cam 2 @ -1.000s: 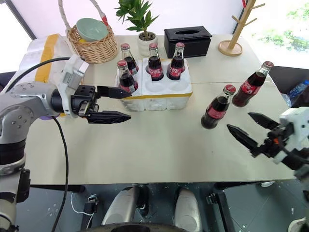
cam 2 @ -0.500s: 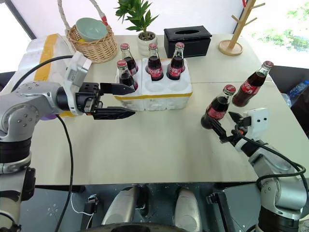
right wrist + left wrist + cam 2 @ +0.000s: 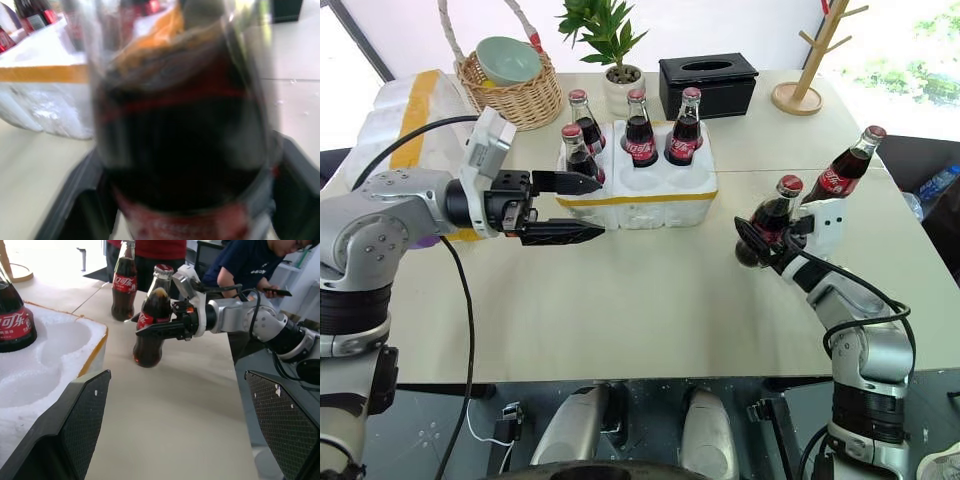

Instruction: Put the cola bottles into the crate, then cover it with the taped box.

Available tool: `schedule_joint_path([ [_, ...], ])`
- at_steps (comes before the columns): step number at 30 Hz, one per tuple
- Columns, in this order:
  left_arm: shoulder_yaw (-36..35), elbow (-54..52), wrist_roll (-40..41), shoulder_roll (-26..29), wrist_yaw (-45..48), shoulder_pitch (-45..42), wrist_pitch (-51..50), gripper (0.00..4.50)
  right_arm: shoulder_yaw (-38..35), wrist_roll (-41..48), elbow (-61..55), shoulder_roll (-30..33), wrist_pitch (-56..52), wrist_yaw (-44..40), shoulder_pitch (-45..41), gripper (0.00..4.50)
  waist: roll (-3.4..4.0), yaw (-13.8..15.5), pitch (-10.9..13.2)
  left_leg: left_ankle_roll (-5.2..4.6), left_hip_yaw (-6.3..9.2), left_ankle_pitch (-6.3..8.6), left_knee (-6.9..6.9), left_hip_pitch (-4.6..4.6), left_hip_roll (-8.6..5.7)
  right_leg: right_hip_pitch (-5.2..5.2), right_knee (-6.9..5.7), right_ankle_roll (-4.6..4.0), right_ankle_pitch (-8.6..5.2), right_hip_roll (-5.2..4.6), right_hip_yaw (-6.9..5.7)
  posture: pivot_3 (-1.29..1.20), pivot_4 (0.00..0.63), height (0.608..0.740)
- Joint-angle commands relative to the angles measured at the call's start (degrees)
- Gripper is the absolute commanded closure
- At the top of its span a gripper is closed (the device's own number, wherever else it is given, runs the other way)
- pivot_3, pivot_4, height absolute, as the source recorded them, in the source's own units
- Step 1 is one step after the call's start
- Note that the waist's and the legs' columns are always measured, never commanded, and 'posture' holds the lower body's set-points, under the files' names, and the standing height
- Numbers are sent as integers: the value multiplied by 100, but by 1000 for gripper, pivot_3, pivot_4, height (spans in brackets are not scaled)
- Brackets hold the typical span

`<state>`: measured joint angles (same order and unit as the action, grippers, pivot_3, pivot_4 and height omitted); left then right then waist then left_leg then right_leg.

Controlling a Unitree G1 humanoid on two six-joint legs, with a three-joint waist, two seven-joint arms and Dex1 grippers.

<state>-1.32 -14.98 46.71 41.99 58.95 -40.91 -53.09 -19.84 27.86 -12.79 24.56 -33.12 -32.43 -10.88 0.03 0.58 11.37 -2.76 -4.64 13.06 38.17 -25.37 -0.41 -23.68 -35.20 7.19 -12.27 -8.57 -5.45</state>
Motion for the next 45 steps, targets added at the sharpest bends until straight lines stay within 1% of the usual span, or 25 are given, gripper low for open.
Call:
schedule_joint_path([
  [1, -432, -281, 124, 204, -229, 148, -81, 0, -158, 606, -664, 234, -57, -136, -516, 1630, 6, -23, 4, 0, -1, 0, -1, -1, 0, -3, 0, 0, 0, 0, 0, 0, 150, 736],
  [3, -616, -380, 168, 303, -360, 310, -106, 0, -185, 952, -804, 344, -256, -153, -925, 1630, 12, -47, 8, 0, -7, -1, -3, -8, 0, -18, -7, 0, 1, -1, 8, 0, 150, 736],
  [5, -906, -483, 241, 362, -587, 515, -159, 0, -99, 1371, -753, 345, -509, -57, -1777, 1630, 13, -96, 11, 11, -13, -8, -5, -13, 2, -31, -16, 0, 1, 0, 14, 0, 150, 736],
  [7, -1146, -576, 340, 366, -823, 661, -216, 0, 144, 1452, -502, 256, -629, -12, -2526, 1630, 15, -128, 13, 15, -17, -11, -5, -17, 2, -42, -24, 0, 1, -1, 19, 0, 150, 736],
  [8, -1221, -634, 364, 367, -912, 732, -215, 0, 346, 1347, -300, 179, -589, -34, -2835, 1630, 15, -135, 13, 15, -15, -10, -8, -18, 3, -44, -26, 0, 1, 0, 19, 0, 150, 736],
  [11, -1338, -750, 408, 371, -1099, 880, -193, 0, 865, 978, 296, -73, -364, -101, -3411, 1630, -2, -130, 3, 23, -16, -15, -14, -15, 4, -41, -26, 0, 1, 1, 18, 0, 150, 736],
  [14, -1442, -829, 449, 357, -1268, 975, -174, 0, 1495, 421, 1235, -493, 309, -382, -3848, 1630, -9, -119, 4, 24, -22, -16, -12, -16, 1, -33, -14, 1, 1, -1, 18, 0, 150, 736],
  [18, -1504, -931, 553, 366, -1433, 1031, -194, 0, 1990, -258, 2453, -840, 1191, -661, -4247, 1630, -9, -114, 5, 24, -21, -16, -6, -28, -5, -41, -13, -1, 4, -3, 18, 0, 150, 736],
  [23, -1612, -1074, 735, 407, -1598, 1142, -251, 0, 2211, -765, 3403, -969, 1711, -788, -4449, 1630, -9, -134, 5, 29, -18, -19, -6, -62, -5, -73, -22, -1, 4, -1, 18, 0, 150, 736],
  [26, -1635, -1105, 805, 422, -1679, 1196, -248, 0, 2313, -880, 3609, -980, 1620, -973, -4440, 1630, -9, -153, 5, 30, -20, -20, -8, -62, -4, -73, -21, -1, 4, 0, 18, 0, 150, 736],
  [29, -1586, -1086, 825, 422, -1723, 1194, -211, 0, 2391, -916, 3736, -1017, 1283, -1126, -4450, 1630, -9, -156, 5, 33, -20, -22, -8, -59, -4, -72, -19, -1, 4, 0, 18, 0, 150, 736],
  [31, -1493, -1016, 786, 406, -1732, 1139, -166, 0, 2379, -848, 3786, -1082, 977, -1166, -4486, 600, -9, -157, 5, 34, -20, -22, -8, -51, -3, -66, -19, -1, 4, 0, 18, 0, 150, 736],
  [32, -1447, -968, 755, 398, -1722, 1105, -141, 0, 2374, -833, 3790, -1118, 927, -1185, -4499, 191, -9, -156, 5, 34, -20, -22, -8, -51, -3, -67, -19, -1, 4, 1, 18, 0, 150, 736],
  [33, -1399, -918, 728, 386, -1706, 1057, -115, 0, 2368, -835, 3771, -1143, 889, -1181, -4506, 42, -9, -154, 5, 34, -19, -22, -8, -51, -3, -66, -21, -1, 4, 1, 18, 0, 150, 736],
  [39, -1187, -680, 679, 321, -1611, 778, -8, 0, 2402, -1093, 3606, -1129, 988, -1057, -4469, 42, -9, -148, 5, 35, -20, -22, -8, -49, -3, -67, -23, -2, 4, 1, 18, 0, 150, 736],
  [41, -1105, -690, 684, 294, -1572, 740, -5, 0, 2225, -1007, 3386, -1034, 802, -970, -4429, 42, -9, -150, 5, 35, -21, -22, -8, -50, -4, -66, -22, -2, 4, 0, 18, 0, 150, 736],
  [45, -978, -828, 853, 169, -1561, 705, -98, 0, 1677, -596, 2182, -489, 88, -851, -4004, 42, -9, -99, 5, 36, -18, -22, -8, -51, -4, -66, -21, -2, 4, 0, 18, 0, 150, 736],
])
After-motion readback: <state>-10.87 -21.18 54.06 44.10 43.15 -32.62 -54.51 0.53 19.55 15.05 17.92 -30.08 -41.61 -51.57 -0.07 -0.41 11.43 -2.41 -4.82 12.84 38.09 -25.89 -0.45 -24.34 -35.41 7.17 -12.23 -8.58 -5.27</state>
